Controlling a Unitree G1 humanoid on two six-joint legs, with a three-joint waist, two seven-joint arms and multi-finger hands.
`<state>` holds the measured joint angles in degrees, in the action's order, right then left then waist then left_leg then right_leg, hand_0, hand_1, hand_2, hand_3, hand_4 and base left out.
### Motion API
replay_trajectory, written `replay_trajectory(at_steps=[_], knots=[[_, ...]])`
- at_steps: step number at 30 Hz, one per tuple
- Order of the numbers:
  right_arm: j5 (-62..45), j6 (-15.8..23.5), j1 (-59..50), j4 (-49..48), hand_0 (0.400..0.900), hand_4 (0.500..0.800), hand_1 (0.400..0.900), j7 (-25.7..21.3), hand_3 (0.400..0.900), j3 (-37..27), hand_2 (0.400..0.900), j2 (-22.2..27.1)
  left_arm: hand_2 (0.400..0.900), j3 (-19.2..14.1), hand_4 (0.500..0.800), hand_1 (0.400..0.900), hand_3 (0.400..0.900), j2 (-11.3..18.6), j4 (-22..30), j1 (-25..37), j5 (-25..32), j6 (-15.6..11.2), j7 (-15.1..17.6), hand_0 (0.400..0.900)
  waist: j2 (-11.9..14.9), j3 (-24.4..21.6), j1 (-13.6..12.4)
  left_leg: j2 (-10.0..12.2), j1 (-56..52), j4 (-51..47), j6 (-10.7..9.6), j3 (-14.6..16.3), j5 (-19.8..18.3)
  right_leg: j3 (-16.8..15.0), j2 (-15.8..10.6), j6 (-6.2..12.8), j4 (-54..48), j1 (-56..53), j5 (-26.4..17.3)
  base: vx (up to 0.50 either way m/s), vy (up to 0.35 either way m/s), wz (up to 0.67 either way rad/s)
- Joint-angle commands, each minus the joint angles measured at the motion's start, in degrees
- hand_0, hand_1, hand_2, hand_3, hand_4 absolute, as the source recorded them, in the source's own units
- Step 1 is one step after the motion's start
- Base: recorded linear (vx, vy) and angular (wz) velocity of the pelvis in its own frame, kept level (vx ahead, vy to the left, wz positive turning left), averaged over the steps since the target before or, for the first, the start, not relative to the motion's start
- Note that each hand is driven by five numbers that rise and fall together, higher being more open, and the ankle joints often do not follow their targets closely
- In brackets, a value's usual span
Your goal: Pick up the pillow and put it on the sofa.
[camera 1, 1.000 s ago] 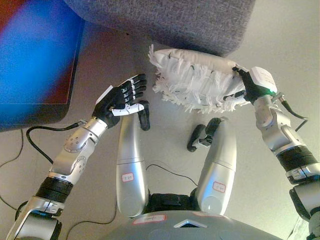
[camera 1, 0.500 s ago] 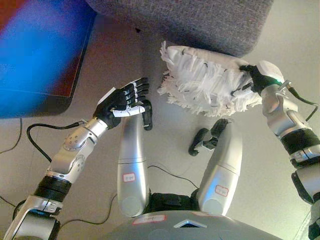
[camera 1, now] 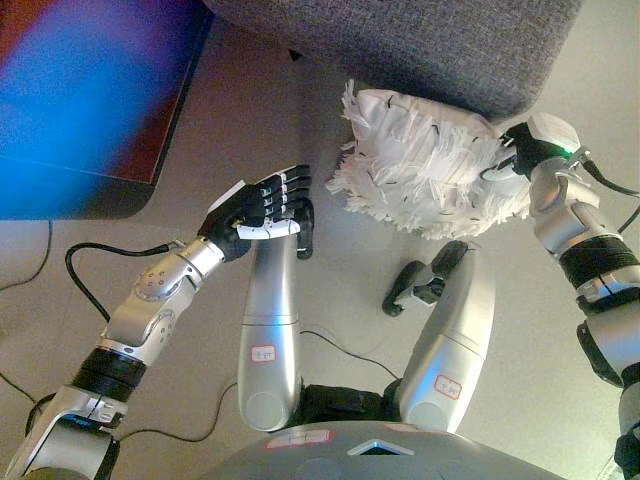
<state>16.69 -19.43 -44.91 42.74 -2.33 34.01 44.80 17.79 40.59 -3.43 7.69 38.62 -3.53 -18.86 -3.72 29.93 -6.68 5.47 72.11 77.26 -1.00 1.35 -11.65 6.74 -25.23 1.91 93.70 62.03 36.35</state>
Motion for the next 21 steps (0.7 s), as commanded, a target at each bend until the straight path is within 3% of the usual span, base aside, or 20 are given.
replay_trajectory(at_steps=[1, 5, 8, 14, 21], knots=[[0.9, 0.9, -2.4, -1.6, 0.400, 0.500, 0.400, -5.6, 0.400, -2.7, 0.400, 2.3, 0.900, -2.2, 0.800, 0.900, 0.900, -0.8, 9.4, -0.8, 2.1, -3.2, -2.3, 0.900, -3.7, -0.2, -1.1, 1.0, -9.2, 8.9, 2.2, 1.2, -14.6, 0.2, 1.6, -0.52, -3.6, 0.6, -9.9, 0.03, 0.000, -0.01], [2.3, 2.3, -0.6, -4.9, 0.400, 0.500, 0.400, -9.5, 0.400, -5.2, 0.400, 1.8, 0.900, -3.8, 0.800, 0.900, 0.900, -1.1, 9.2, -2.4, 2.3, -1.5, 0.8, 0.900, -3.5, -0.2, -0.8, 1.6, -11.9, 6.4, 2.4, 1.4, -13.8, 0.4, 2.5, -0.21, -7.0, -2.1, -11.1, 0.01, 0.023, -0.09], [4.4, 3.7, 0.2, -8.3, 0.400, 0.500, 0.400, -13.3, 0.400, -7.2, 0.400, 1.0, 0.900, -4.4, 0.800, 0.900, 0.900, -2.1, 7.3, -2.2, 1.9, 0.0, 5.3, 0.900, -3.2, -0.9, -0.2, 2.2, -14.1, 2.0, 2.1, 1.7, -12.6, 0.8, 3.8, 0.47, -12.2, -4.1, -12.7, -0.05, 0.074, -0.22], [8.6, 5.6, 5.6, -19.0, 0.400, 0.500, 0.400, -18.2, 0.400, -12.2, 0.400, 0.3, 0.900, -5.3, 0.800, 0.900, 0.900, -5.0, 5.0, -2.5, -0.9, 1.2, 10.3, 0.900, -2.1, -2.7, 1.1, 3.0, -22.7, -14.5, 1.1, 2.7, -8.0, 1.4, 5.9, 1.27, -28.5, -11.7, -18.4, -0.06, 0.086, -0.25], [9.7, 8.4, 16.8, -30.8, 0.400, 0.500, 0.400, -20.4, 0.400, -18.2, 0.400, -0.5, 0.900, -6.1, 0.800, 0.900, 0.900, -6.7, 1.2, -5.3, -2.5, 4.3, 9.5, 0.900, 0.9, -6.8, 2.0, 2.6, -37.5, -35.8, 0.4, 5.0, -2.1, 5.2, 6.1, 2.68, -48.5, -27.3, -24.1, 0.06, 0.055, -0.16]])
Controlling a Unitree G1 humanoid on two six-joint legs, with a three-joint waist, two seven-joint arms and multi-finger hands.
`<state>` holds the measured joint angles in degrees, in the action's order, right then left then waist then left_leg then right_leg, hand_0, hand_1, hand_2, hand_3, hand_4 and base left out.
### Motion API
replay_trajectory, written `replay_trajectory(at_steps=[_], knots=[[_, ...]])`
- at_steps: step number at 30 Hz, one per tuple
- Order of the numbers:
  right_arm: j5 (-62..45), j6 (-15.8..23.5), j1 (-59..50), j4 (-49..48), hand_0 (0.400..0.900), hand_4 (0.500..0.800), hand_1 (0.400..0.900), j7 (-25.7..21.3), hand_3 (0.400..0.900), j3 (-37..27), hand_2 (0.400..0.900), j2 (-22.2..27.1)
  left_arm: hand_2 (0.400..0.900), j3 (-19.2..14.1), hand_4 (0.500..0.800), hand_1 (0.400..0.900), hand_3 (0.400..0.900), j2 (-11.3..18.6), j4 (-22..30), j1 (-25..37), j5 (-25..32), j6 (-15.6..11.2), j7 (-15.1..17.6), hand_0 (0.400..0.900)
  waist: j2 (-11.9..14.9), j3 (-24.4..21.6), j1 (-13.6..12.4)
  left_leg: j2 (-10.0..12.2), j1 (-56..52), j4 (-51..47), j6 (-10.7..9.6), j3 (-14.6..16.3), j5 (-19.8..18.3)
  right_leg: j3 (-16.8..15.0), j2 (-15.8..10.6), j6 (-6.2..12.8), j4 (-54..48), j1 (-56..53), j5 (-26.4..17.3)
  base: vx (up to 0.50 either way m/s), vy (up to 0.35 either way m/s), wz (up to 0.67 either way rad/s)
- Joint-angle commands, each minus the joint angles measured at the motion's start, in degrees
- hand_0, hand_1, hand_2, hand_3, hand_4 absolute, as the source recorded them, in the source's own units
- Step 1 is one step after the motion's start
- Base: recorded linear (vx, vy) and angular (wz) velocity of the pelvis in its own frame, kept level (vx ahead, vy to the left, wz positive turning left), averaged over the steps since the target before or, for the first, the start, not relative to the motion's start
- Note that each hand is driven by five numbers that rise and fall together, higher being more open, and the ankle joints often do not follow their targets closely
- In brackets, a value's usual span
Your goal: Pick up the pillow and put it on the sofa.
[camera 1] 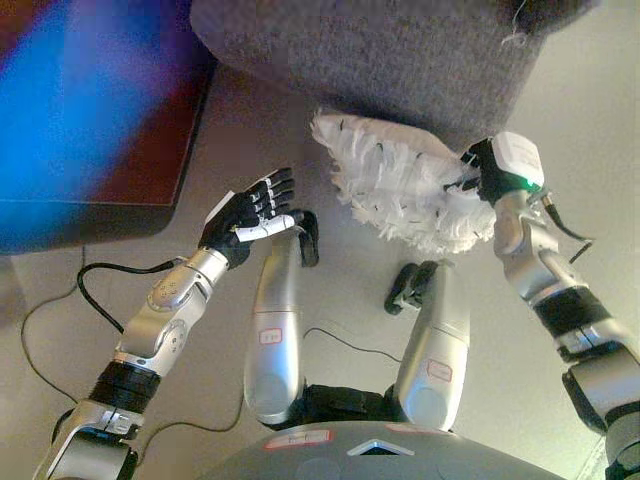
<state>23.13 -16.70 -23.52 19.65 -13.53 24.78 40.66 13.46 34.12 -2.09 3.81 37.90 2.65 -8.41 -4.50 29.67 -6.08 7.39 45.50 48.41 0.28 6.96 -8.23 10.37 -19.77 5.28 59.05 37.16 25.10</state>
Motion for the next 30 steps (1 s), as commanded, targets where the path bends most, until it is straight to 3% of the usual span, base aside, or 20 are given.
replay_trajectory(at_steps=[1, 2, 7, 10, 17, 24, 30], knots=[[2.9, 6.4, -3.8, -8.4, 0.400, 0.500, 0.400, -9.5, 0.400, -9.5, 0.400, 3.6, 0.900, -1.9, 0.800, 0.900, 0.900, -0.3, -0.7, -1.5, -2.1, -1.8, -1.2, 0.900, 2.0, -6.9, 1.5, 0.7, -12.2, -8.5, -1.0, -0.4, -4.9, 2.1, 0.8, -0.59, -15.6, -3.9, -13.4, -0.02, 0.054, -0.19], [3.2, 7.6, -2.6, -10.1, 0.400, 0.500, 0.400, -9.8, 0.400, -10.4, 0.400, 3.3, 0.900, -1.5, 0.800, 0.900, 0.900, -0.7, -1.7, -1.3, -2.4, -1.8, -1.1, 0.900, 2.5, -7.6, 1.8, 0.6, -14.5, -13.6, -0.7, 0.5, -2.0, 3.0, 1.0, -0.83, -20.8, -6.2, -16.1, -0.04, 0.052, -0.17], [3.0, 11.3, 3.9, -17.1, 0.400, 0.500, 0.400, -9.8, 0.400, -13.9, 0.400, 3.8, 0.900, -1.6, 0.800, 0.900, 0.900, -2.5, -3.3, -2.7, -4.5, -1.6, -1.3, 0.900, 3.5, -9.8, 2.6, -0.4, -23.3, -24.8, -1.1, 1.9, 2.2, 4.4, 2.9, 0.35, -32.5, -14.8, -20.0, 0.03, 0.063, -0.22], [2.6, 15.2, 11.5, -24.0, 0.400, 0.500, 0.400, -8.9, 0.400, -17.9, 0.400, 3.4, 0.900, -3.0, 0.800, 0.900, 0.900, -4.2, -4.1, -5.4, -5.5, -1.0, -1.3, 0.900, 4.3, -13.9, 3.7, -1.6, -32.2, -36.5, -1.6, 3.4, 5.6, 4.6, 6.1, 1.85, -44.0, -23.5, -23.0, 0.15, 0.073, -0.27], [1.2, 20.6, 19.5, -32.8, 0.400, 0.500, 0.400, -4.2, 0.400, -24.7, 0.400, 3.4, 0.900, -4.7, 0.800, 0.900, 0.900, -7.0, -5.6, -9.7, -6.0, -0.2, -0.7, 0.900, 5.3, -22.0, 5.0, -2.9, -44.0, -51.7, -1.6, 6.2, 9.4, 5.1, 8.9, 3.88, -55.9, -33.8, -27.0, 0.15, 0.079, -0.17], [-4.1, 23.2, 17.3, -34.0, 0.400, 0.500, 0.400, 3.1, 0.400, -28.4, 0.400, 9.6, 0.900, -4.4, 0.800, 0.900, 0.900, -7.5, -8.0, -11.5, -6.7, -1.3, -2.0, 0.900, 7.2, -26.0, 4.2, -3.1, -48.0, -53.4, -1.5, 7.5, 7.7, 6.4, 9.6, 4.37, -60.7, -38.2, -28.7, 0.10, 0.055, -0.03], [-10.2, 22.0, 3.8, -21.8, 0.400, 0.500, 0.400, 8.3, 0.400, -22.1, 0.400, 17.3, 0.900, -3.6, 0.800, 0.900, 0.900, -5.6, -7.4, -12.0, -6.2, 1.3, -4.3, 0.900, 9.7, -27.5, 0.9, -2.9, -48.3, -53.4, -1.9, 6.1, 7.4, 9.0, 10.1, 4.21, -61.5, -40.6, -28.4, 0.13, 0.010, 0.23]])
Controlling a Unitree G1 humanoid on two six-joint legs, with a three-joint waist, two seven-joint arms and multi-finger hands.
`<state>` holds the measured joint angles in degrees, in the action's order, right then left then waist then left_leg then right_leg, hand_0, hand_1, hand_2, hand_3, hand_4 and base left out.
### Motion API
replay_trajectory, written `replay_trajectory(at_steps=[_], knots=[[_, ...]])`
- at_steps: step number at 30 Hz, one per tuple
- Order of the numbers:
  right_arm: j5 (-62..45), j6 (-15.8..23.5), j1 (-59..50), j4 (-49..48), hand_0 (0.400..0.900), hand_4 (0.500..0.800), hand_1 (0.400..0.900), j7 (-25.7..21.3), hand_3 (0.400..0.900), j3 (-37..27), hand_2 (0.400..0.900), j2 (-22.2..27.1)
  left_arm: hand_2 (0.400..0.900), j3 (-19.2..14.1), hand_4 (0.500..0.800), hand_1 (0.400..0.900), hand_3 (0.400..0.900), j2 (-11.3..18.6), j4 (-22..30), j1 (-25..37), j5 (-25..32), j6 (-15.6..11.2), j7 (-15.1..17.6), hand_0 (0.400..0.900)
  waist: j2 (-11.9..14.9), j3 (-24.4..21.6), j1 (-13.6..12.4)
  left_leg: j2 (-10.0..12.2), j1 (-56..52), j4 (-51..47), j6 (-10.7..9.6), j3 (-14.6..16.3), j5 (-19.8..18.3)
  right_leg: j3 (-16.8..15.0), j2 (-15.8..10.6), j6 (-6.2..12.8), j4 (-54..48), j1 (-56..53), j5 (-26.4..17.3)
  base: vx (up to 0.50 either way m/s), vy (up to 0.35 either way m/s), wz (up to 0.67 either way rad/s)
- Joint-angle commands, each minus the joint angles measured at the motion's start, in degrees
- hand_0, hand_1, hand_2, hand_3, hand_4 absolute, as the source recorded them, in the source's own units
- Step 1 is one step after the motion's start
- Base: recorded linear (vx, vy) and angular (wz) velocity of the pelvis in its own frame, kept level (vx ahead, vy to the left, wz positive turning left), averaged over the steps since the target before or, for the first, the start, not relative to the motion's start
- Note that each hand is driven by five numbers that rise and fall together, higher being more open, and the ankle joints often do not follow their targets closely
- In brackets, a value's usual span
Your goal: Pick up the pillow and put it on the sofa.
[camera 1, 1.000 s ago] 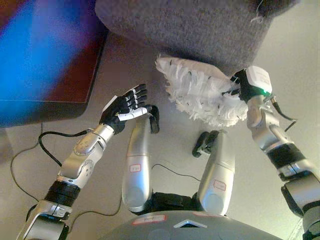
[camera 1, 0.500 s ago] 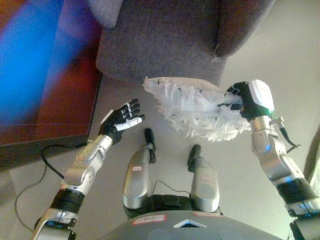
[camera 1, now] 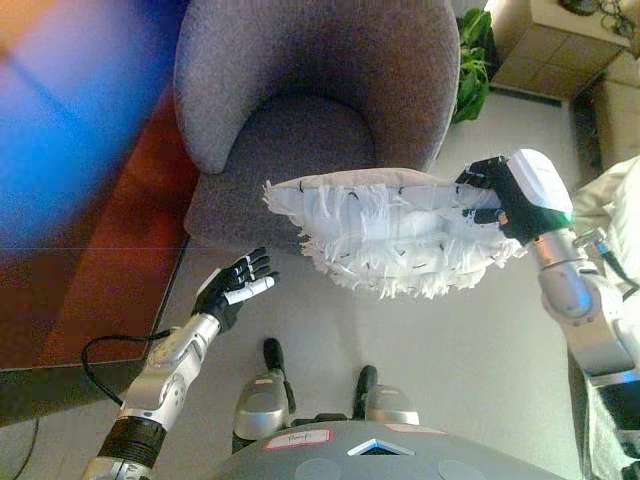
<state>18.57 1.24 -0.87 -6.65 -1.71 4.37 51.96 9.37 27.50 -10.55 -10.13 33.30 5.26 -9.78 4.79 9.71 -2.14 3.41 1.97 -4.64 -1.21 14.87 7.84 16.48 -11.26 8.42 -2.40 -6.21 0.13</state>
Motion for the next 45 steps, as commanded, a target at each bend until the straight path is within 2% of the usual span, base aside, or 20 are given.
replay_trajectory(at_steps=[1, 6, 10, 11, 12, 15, 20, 21, 28, 34, 39, 41, 45], knots=[[-6.0, 3.9, -21.8, 8.3, 0.400, 0.500, 0.400, -2.5, 0.400, 0.0, 0.400, 7.4, 0.900, 0.3, 0.800, 0.900, 0.900, 1.7, 1.8, 1.6, -1.6, -0.6, -3.9, 0.900, 1.0, -7.5, -3.9, 1.1, -4.9, -0.4, -0.5, -2.2, -8.7, 3.6, 1.6, 1.10, -0.1, 2.2, -3.3, 0.13, -0.042, 0.36], [-9.5, 3.4, -34.8, 25.7, 0.400, 0.500, 0.400, -2.6, 0.400, 9.3, 0.400, 11.8, 0.900, 0.3, 0.800, 0.900, 0.900, 5.5, 6.2, 0.6, -1.4, 2.4, -6.7, 0.900, 3.8, -6.7, -8.2, 1.1, -3.6, -0.4, -0.9, -5.2, -7.8, 6.6, 2.0, 1.25, -0.7, 1.0, -3.8, 0.13, -0.072, 0.36], [-11.5, 1.5, -47.6, 40.2, 0.400, 0.500, 0.400, -3.7, 0.400, 18.4, 0.400, 12.8, 0.900, 1.5, 0.800, 0.900, 0.900, 9.0, 7.6, 2.7, -1.8, 3.0, -9.8, 0.900, 5.4, -5.2, -11.7, 1.1, -1.7, -0.4, -1.1, -7.9, -7.0, 8.4, 2.3, 1.50, -0.9, 1.1, -4.2, 0.08, -0.121, 0.36], [-10.9, 0.8, -50.6, 43.6, 0.857, 0.774, 0.857, -4.2, 0.857, 21.0, 0.857, 12.8, 0.900, 1.8, 0.800, 0.900, 0.900, 9.8, 8.0, 3.5, -2.0, 3.2, -10.6, 0.900, 5.8, -4.8, -12.5, 1.0, -1.0, -0.4, -1.2, -8.5, -6.8, 8.6, 2.4, 1.59, -1.1, 1.3, -4.4, 0.01, -0.173, 0.32], [-11.8, -1.0, -54.7, 46.9, 0.900, 0.800, 0.900, -4.4, 0.900, 24.6, 0.900, 12.5, 0.900, 2.1, 0.800, 0.900, 0.900, 11.0, 8.1, 4.5, -1.9, 2.9, -11.5, 0.900, 6.3, -4.0, -13.5, 1.1, 0.1, -0.4, -1.2, -9.3, -6.5, 8.9, 2.5, 1.71, -1.2, 1.9, -4.7, -0.02, -0.141, 0.21], [-13.0, -4.2, -60.0, 51.0, 0.900, 0.800, 0.900, -5.3, 0.900, 29.1, 0.900, 12.0, 0.900, 2.2, 0.800, 0.900, 0.900, 12.3, 9.2, 6.4, -1.4, 3.2, -12.5, 0.900, 6.9, -2.3, -15.0, 1.2, 1.9, -0.4, -1.2, -10.6, -6.0, 9.7, 2.7, 1.81, -1.6, 2.6, -5.3, -0.07, -0.150, 0.17], [-12.0, -7.1, -66.8, 57.4, 0.900, 0.800, 0.900, -6.2, 0.900, 33.8, 0.900, 11.4, 0.900, 2.2, 0.800, 0.900, 0.900, 14.4, 10.0, 8.0, -1.1, 3.3, -13.6, 0.900, 7.7, 0.8, -17.7, 1.2, 3.6, -0.4, -0.9, -12.5, -5.7, 11.3, 2.6, 2.07, -1.7, 3.0, -6.2, 0.04, -0.126, 0.18], [-12.3, -8.3, -67.1, 57.6, 0.900, 0.800, 0.900, -7.1, 0.900, 33.6, 0.900, 11.0, 0.900, 1.8, 0.800, 0.900, 0.900, 15.0, 10.0, 8.1, -1.0, 3.4, -13.7, 0.900, 7.8, 1.1, -18.0, 1.7, 3.2, -0.4, -1.3, -13.1, -7.0, 10.7, 3.2, 2.59, -1.8, 2.4, -5.5, 0.11, -0.146, 0.09], [-15.1, -11.4, -66.3, 59.7, 0.900, 0.800, 0.900, -13.1, 0.900, 30.6, 0.900, 10.0, 0.900, 1.0, 0.800, 0.900, 0.900, 16.4, 11.1, 7.3, -1.3, 3.2, -14.3, 0.900, 8.3, 1.7, -18.5, 2.3, 2.6, -0.4, -1.0, -12.8, -7.5, 11.4, 3.1, 3.06, -1.9, 1.3, -5.9, 0.04, -0.035, -0.02], [-23.3, -10.5, -56.8, 54.5, 0.900, 0.800, 0.900, -18.2, 0.900, 20.5, 0.900, 8.0, 0.900, 1.4, 0.800, 0.900, 0.900, 15.0, 11.2, 5.2, -2.4, 2.2, -12.9, 0.900, 7.9, -0.5, -16.1, 1.9, -0.1, -0.4, -0.1, -10.5, -7.6, 11.1, 2.0, 2.77, -1.3, 0.9, -6.8, 0.00, 0.064, -0.18], [-25.2, -8.5, -47.4, 45.4, 0.900, 0.800, 0.900, -19.3, 0.900, 13.6, 0.900, 5.1, 0.900, 2.8, 0.800, 0.900, 0.900, 13.0, 9.7, 4.6, -2.5, 0.6, -11.7, 0.900, 6.4, -2.2, -12.8, 1.6, -2.9, -0.4, 0.4, -8.3, -8.9, 9.2, 1.2, 3.07, -0.3, 0.9, -7.4, -0.02, 0.103, -0.29], [-25.2, -6.7, -38.9, 37.0, 0.900, 0.800, 0.900, -19.5, 0.900, 8.3, 0.900, 1.9, 0.900, 3.7, 0.800, 0.900, 0.900, 11.0, 8.3, 4.8, -1.6, -0.8, -10.0, 0.900, 5.0, -3.1, -9.7, 1.3, -4.6, -0.4, 0.9, -6.7, -9.7, 7.3, 0.8, 3.11, 0.6, 1.3, -7.6, -0.08, 0.142, -0.44], [-23.8, -5.2, -27.1, 26.0, 0.900, 0.800, 0.900, -18.9, 0.900, 3.2, 0.900, -5.3, 0.900, 4.6, 0.800, 0.900, 0.900, 7.9, 5.9, 5.5, -1.5, -3.5, -7.9, 0.900, 3.6, -3.9, -6.0, 1.0, -6.0, -0.4, 1.6, -4.7, -10.3, 4.7, 0.5, 2.99, 1.3, 2.2, -7.9, -0.09, 0.093, -0.37]])
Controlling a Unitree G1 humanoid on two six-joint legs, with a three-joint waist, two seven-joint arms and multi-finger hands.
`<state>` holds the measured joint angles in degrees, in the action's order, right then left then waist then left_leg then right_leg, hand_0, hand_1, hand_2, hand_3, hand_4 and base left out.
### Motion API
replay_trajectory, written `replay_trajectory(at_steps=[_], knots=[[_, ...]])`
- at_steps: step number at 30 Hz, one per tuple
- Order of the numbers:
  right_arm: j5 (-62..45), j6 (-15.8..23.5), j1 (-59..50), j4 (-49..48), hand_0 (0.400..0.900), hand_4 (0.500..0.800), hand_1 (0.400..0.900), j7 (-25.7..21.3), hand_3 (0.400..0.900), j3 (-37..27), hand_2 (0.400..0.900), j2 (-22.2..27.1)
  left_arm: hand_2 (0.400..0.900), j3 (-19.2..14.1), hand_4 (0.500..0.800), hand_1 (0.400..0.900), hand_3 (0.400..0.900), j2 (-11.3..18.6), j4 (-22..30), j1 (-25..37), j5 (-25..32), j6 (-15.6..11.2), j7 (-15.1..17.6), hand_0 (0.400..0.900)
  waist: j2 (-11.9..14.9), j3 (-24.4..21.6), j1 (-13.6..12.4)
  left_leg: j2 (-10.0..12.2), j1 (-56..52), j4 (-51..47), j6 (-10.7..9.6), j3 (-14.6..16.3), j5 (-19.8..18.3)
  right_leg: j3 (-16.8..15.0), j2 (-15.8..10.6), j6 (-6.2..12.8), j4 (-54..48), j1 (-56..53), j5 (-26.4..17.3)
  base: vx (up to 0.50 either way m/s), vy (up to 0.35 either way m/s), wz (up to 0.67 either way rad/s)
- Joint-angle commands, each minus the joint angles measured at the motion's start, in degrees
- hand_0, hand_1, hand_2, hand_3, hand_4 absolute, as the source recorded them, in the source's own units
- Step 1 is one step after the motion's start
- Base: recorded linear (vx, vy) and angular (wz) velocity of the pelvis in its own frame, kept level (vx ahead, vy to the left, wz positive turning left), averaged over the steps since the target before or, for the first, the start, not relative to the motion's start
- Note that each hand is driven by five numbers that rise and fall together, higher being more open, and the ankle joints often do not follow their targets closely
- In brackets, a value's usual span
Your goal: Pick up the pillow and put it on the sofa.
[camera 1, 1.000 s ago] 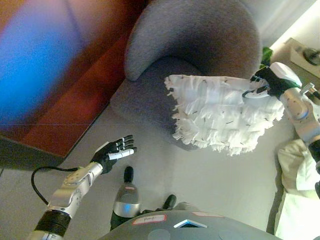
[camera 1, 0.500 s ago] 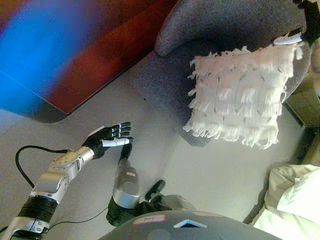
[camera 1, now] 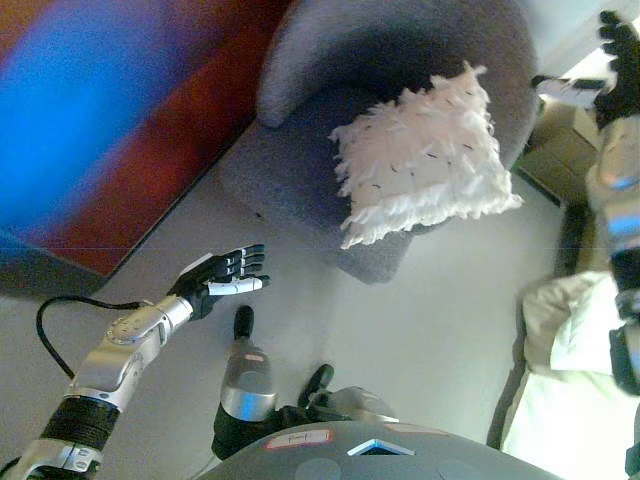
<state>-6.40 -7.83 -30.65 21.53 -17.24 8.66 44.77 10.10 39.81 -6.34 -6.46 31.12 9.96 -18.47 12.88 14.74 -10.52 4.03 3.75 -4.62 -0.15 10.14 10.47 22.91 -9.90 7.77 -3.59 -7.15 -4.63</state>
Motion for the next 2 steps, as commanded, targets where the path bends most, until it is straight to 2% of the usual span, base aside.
replay_trajectory(at_steps=[1, 2], knots=[[1.0, 5.3, 5.9, -4.5, 0.900, 0.800, 0.900, -3.5, 0.900, -2.1, 0.900, 0.0, 0.900, 3.9, 0.800, 0.900, 0.900, -5.3, 1.2, 2.0, 0.7, -8.9, 1.1, 0.900, -4.9, -9.2, 3.3, 0.4, -8.2, -0.4, 0.7, 0.5, -13.1, -2.4, -0.9, 3.60, 2.5, 3.2, -3.1, -0.12, 0.091, -0.52], [2.1, 6.7, 10.8, -8.3, 0.900, 0.800, 0.900, -2.1, 0.900, -3.6, 0.900, -2.8, 0.900, 3.6, 0.800, 0.900, 0.900, -6.9, 1.0, 2.2, 1.2, -9.5, 2.1, 0.900, -5.6, -9.5, 4.7, 0.3, -8.7, -0.4, 0.9, 1.3, -13.3, -3.4, -0.9, 3.58, 2.5, 3.3, -2.9, -0.10, 0.064, -0.39]])
